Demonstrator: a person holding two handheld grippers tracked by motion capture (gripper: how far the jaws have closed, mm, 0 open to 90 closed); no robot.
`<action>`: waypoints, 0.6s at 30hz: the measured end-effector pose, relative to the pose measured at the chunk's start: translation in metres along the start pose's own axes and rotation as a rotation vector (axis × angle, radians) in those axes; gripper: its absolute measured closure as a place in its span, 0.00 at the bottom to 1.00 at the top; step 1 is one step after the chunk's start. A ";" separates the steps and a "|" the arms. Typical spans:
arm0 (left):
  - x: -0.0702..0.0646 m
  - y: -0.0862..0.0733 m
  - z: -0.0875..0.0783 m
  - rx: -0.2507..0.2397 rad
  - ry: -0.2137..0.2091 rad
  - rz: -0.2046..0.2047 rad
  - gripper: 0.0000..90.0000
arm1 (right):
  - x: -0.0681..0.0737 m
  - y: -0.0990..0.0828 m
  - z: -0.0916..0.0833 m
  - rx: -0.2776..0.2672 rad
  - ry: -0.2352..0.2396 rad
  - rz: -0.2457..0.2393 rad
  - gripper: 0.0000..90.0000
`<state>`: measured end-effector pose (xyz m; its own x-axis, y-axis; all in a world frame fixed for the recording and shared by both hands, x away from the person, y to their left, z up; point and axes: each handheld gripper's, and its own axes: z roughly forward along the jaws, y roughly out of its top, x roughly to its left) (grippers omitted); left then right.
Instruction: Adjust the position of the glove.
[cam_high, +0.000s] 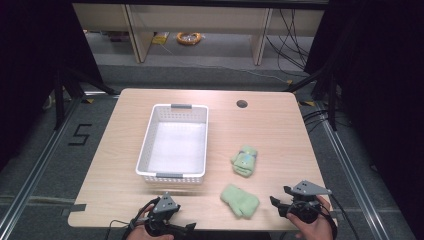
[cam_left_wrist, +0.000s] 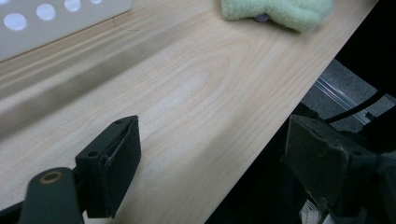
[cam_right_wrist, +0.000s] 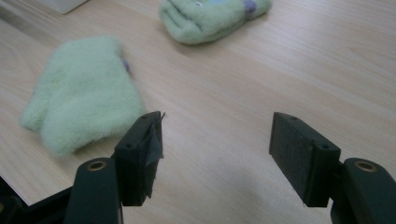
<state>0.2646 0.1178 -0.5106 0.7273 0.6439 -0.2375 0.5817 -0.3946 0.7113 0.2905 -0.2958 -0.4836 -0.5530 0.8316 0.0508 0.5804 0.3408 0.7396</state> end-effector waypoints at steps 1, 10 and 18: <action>0.000 0.000 0.000 0.001 0.000 0.001 0.20 | 0.000 0.000 0.000 0.002 0.006 -0.001 0.40; 0.000 0.000 0.000 0.002 0.002 0.001 0.20 | 0.005 -0.001 0.002 0.029 0.001 0.022 0.37; -0.002 0.000 0.001 -0.009 -0.019 -0.035 0.20 | 0.000 0.001 0.000 0.011 0.004 -0.019 0.38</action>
<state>0.2637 0.1159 -0.5109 0.7135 0.6445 -0.2748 0.6035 -0.3663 0.7082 0.2909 -0.2952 -0.4831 -0.5663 0.8232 0.0392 0.5765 0.3617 0.7327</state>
